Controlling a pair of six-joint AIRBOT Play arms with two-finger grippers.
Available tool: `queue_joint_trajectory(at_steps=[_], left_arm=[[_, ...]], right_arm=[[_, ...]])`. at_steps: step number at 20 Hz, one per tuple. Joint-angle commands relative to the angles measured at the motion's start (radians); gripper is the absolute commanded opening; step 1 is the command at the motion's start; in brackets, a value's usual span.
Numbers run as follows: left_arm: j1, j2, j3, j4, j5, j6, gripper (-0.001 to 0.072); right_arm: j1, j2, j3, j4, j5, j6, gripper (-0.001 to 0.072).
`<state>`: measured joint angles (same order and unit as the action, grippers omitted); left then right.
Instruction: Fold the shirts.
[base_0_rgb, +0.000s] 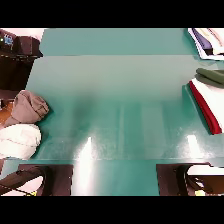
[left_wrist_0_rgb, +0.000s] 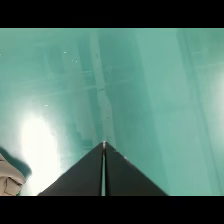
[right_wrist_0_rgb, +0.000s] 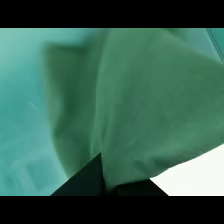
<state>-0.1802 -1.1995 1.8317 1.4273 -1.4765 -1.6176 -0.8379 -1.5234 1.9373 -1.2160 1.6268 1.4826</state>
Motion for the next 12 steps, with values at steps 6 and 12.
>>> queue_joint_trajectory(at_steps=[6,12], left_arm=[[0.0,0.001,0.0,0.001,0.016,0.001,0.0025],[0.0,0.001,0.0,0.001,0.084,0.001,0.0025]], right_arm=[[-0.013,0.003,0.001,-0.14,0.207,0.126,0.0625],[0.114,0.084,0.001,-0.012,0.165,0.167,0.0036]])
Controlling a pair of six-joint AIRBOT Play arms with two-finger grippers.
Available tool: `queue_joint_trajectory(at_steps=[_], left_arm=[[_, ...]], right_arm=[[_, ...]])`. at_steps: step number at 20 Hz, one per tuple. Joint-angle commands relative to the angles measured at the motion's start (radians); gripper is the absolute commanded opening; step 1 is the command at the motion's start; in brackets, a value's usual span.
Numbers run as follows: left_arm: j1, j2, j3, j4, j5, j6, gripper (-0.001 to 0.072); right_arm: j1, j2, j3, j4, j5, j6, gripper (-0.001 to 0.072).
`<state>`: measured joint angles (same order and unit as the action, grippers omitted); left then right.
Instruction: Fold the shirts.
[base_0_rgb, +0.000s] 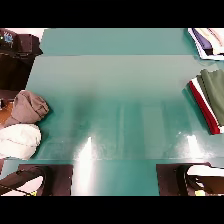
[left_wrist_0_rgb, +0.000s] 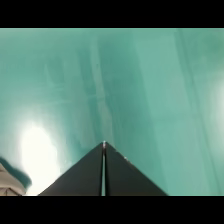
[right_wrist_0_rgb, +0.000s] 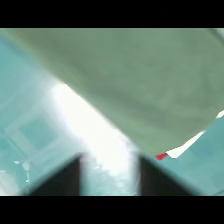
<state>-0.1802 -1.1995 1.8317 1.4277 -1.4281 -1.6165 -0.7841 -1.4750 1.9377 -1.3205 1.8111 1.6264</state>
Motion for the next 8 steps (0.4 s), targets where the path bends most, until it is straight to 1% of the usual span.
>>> queue_joint_trajectory(at_steps=[1,2,8], left_arm=[[0.0,0.001,0.0,0.0,0.047,0.0,0.0026],[0.0,0.001,0.0,0.0,0.053,0.0,0.0025],[0.0,0.001,0.0,0.0,0.053,0.0,0.0025]], right_arm=[[0.097,0.053,0.001,0.138,-0.037,0.023,0.0021],[0.14,0.07,0.001,0.167,-0.054,0.023,0.0022],[0.383,0.134,0.001,0.167,-0.13,0.022,0.0021]])
